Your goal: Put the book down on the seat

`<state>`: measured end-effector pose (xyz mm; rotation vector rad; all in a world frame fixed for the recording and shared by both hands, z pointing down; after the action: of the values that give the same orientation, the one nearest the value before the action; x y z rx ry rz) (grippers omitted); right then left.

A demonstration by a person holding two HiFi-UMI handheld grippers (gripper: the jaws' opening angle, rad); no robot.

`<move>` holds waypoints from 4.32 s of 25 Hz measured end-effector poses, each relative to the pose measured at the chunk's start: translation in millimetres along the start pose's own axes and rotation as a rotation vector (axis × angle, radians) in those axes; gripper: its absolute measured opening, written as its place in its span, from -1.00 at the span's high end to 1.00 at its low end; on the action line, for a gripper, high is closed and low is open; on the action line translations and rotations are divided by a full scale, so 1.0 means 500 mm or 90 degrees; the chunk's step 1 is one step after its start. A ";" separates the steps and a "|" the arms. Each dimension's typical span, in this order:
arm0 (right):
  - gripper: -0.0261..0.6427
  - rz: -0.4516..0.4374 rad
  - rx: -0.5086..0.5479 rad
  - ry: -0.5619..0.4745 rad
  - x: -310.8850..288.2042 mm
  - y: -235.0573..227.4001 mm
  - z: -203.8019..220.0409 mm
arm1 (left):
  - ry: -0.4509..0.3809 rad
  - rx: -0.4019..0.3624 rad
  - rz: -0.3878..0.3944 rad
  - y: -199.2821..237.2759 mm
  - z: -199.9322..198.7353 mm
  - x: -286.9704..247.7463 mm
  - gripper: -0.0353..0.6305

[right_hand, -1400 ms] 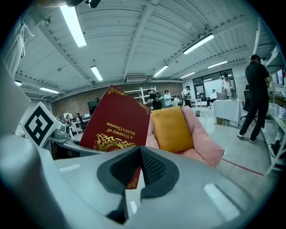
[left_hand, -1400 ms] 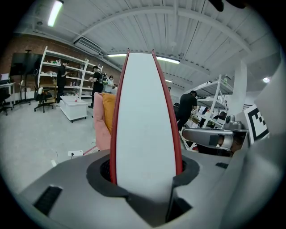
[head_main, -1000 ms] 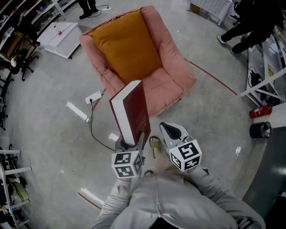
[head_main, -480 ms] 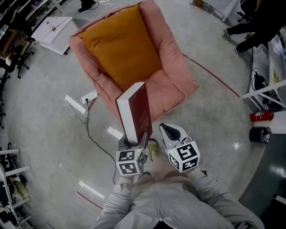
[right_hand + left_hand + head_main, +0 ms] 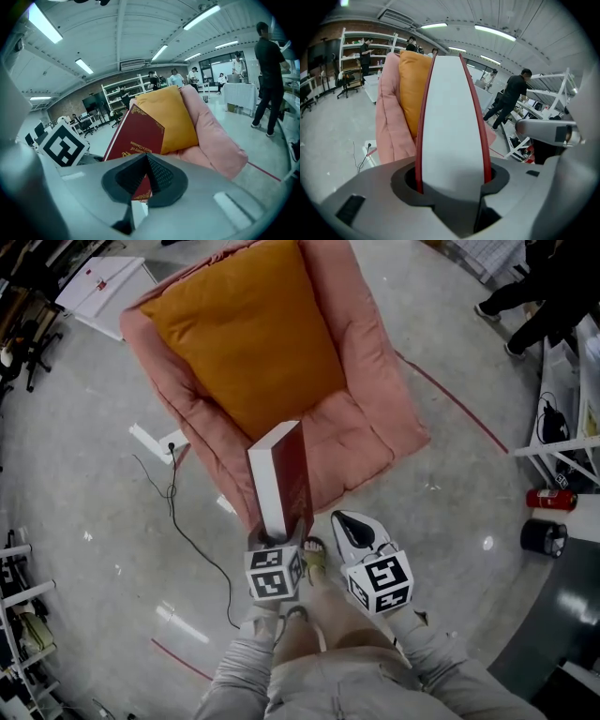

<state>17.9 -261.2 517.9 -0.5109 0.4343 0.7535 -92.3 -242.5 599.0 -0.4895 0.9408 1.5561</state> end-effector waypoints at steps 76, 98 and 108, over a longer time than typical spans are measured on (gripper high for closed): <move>0.92 -0.001 0.003 0.023 0.014 -0.001 0.014 | 0.083 -0.010 0.010 -0.043 -0.007 0.017 0.24; 0.92 -0.036 0.052 -0.017 0.072 0.060 -0.047 | -0.048 -0.049 0.022 -0.095 -0.084 0.199 0.88; 0.92 -0.036 0.064 -0.029 0.084 0.074 -0.060 | -0.059 -0.048 0.021 -0.095 -0.094 0.210 0.88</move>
<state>12.6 -233.2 461.0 -0.4090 0.4117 0.6833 -78.9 -215.7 478.3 -0.4527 0.8256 1.6342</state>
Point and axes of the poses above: the fingertips, and each gripper's own axes: x backward along the fingers, y to its left, z out of its underside, the point moved 2 cm from there along x, backward along the fingers, and after that the axes turned 2 degrees about -z, right-handed, at the moved point
